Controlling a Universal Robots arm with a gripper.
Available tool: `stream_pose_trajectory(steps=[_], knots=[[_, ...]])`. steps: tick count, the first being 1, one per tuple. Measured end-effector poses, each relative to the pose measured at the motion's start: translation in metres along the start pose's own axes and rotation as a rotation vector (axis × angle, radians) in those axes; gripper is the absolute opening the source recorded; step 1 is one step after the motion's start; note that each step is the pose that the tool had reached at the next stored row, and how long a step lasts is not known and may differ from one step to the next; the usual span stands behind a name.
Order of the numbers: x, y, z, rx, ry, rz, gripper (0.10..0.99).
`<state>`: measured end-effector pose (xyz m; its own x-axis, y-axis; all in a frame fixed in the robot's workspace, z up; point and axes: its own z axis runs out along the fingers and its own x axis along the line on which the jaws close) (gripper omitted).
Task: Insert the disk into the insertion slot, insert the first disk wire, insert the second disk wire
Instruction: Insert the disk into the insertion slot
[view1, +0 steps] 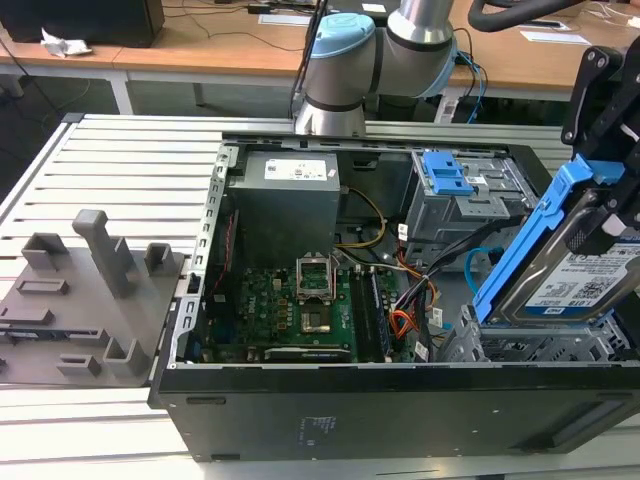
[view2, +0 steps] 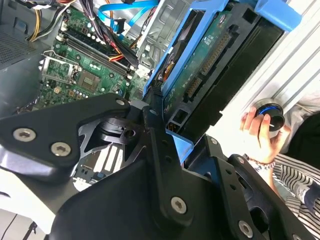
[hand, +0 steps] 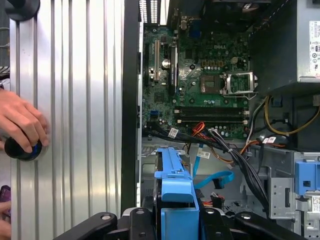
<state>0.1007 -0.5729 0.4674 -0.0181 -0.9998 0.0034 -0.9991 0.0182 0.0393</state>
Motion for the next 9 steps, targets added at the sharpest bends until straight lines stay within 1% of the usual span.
stream_pose_trajectory(steps=[9], knots=[[0.0,-0.0002,0.0059,0.0,0.0,0.0,0.365]])
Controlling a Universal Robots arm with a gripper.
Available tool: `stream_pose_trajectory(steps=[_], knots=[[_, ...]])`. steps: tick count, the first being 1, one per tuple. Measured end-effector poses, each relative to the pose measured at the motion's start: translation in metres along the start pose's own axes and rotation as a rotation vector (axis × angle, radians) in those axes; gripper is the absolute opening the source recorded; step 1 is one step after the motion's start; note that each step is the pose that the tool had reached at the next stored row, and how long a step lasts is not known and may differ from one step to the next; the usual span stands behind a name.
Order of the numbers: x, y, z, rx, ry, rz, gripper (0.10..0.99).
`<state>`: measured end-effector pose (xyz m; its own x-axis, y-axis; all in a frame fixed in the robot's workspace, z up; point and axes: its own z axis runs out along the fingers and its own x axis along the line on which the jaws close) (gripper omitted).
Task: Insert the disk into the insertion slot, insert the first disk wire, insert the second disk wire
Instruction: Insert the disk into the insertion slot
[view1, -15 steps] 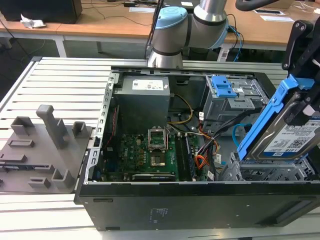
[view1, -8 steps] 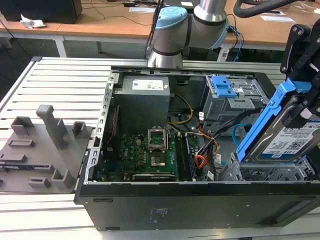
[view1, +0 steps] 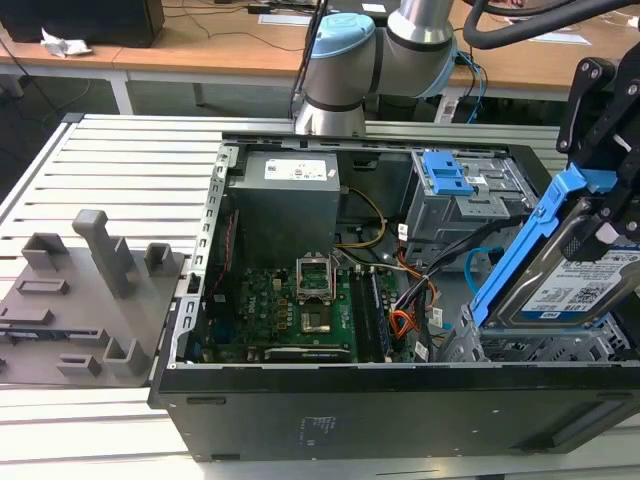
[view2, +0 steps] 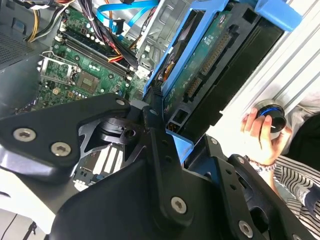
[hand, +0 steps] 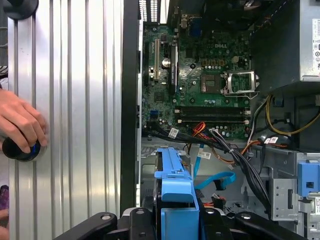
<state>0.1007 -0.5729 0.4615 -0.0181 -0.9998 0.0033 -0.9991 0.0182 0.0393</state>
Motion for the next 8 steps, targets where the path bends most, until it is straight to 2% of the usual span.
stream_pose_trajectory(steps=[8], knots=[[0.0,-0.0002,0.0047,0.0,0.0,0.0,0.365]])
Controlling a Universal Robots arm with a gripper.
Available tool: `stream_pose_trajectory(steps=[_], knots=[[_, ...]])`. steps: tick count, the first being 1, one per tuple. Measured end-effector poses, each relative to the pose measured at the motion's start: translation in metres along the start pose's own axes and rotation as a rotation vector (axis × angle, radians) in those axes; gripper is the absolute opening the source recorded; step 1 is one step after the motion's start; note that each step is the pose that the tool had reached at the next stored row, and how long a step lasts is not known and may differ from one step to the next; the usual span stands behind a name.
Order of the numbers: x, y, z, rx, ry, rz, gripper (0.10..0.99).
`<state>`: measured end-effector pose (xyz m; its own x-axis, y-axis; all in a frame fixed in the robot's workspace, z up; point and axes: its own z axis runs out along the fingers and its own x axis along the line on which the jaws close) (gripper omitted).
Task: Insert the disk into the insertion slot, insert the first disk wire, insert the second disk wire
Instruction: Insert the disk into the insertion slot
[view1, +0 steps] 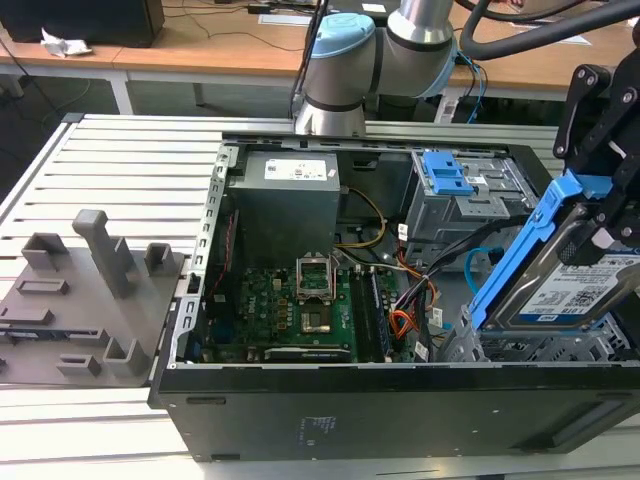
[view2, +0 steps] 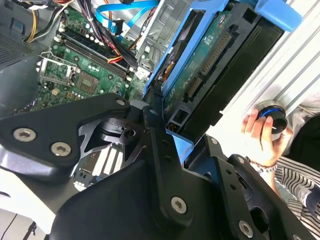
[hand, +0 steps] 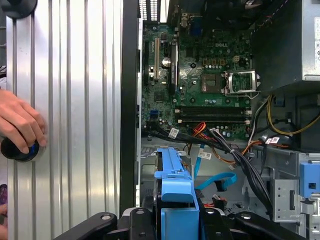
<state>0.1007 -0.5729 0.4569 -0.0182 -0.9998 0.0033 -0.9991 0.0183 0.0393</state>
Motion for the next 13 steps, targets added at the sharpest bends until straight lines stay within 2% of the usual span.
stream_pose_trajectory(steps=[13], knots=[[0.0,-0.0004,0.0099,0.0,0.0001,0.0,0.365]])
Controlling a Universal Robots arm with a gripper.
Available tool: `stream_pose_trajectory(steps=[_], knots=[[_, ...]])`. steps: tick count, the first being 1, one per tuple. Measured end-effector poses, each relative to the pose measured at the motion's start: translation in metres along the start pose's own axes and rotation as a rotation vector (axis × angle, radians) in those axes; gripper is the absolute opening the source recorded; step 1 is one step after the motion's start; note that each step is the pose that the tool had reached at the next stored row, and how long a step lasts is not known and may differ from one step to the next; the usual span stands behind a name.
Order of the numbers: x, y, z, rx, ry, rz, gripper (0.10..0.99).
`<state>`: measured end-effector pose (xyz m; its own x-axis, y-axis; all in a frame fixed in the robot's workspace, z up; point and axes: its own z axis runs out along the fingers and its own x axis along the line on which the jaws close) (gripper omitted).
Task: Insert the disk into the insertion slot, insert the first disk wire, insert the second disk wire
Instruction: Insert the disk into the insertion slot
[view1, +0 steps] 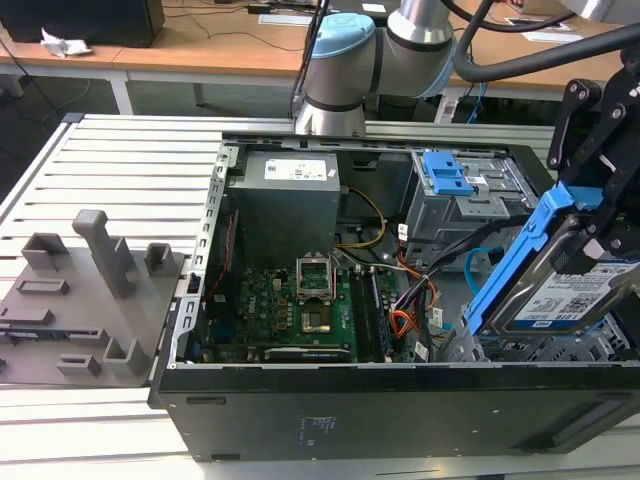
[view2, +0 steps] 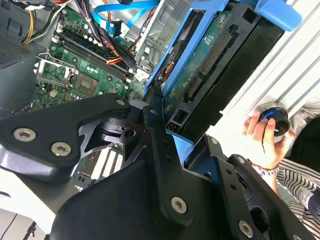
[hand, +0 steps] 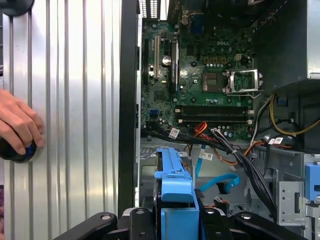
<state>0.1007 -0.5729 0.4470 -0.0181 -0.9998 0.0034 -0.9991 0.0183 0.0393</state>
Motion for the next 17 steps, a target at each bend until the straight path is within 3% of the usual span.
stream_pose_trajectory(steps=[6,7,8,9,11,17], knots=[[-0.0001,-0.0006,0.0034,0.0,-0.0023,0.0,0.365],[-0.0001,-0.0006,0.0034,0.0,-0.0078,0.0,0.365],[-0.0004,-0.0009,0.0032,0.0,-0.0201,-0.001,0.365],[-0.0009,-0.0026,0.0032,0.0,-0.0224,-0.001,0.365],[-0.0033,-0.0107,0.0033,-0.002,-0.0224,-0.001,0.365],[-0.0133,-0.0185,0.0049,-0.003,-0.0223,-0.002,0.365]])
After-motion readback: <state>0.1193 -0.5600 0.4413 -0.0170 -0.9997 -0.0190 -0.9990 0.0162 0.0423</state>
